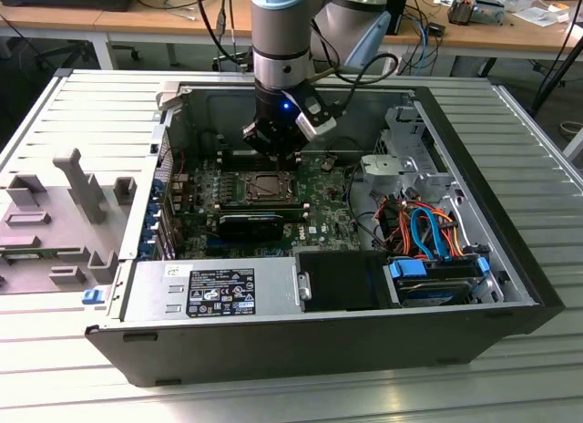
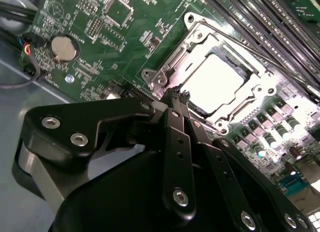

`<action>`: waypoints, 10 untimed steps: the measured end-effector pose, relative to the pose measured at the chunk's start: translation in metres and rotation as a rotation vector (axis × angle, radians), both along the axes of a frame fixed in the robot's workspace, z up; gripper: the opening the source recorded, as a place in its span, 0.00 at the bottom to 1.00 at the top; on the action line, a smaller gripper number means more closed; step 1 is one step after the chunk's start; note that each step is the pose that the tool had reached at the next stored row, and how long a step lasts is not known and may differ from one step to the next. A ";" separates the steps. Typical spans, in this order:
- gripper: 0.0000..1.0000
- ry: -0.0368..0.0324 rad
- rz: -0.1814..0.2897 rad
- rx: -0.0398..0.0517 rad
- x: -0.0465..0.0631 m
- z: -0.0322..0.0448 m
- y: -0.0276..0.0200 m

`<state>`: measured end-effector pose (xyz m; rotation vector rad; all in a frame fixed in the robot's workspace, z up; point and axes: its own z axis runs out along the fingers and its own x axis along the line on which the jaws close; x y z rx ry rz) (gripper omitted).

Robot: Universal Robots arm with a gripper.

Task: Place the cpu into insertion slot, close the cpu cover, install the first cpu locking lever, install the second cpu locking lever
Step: 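Install the first cpu locking lever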

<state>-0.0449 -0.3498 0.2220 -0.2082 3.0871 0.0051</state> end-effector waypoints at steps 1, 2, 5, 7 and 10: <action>0.11 0.0000 -0.007 -0.0021 0.000 -0.0001 0.0000; 0.11 0.0001 -0.014 -0.0035 0.000 -0.0001 -0.0001; 0.11 0.0001 -0.042 -0.0053 0.000 -0.0012 -0.0012; 0.11 0.0000 -0.049 -0.0052 0.000 -0.0021 -0.0035; 0.11 0.0000 -0.057 -0.0055 0.000 -0.0028 -0.0076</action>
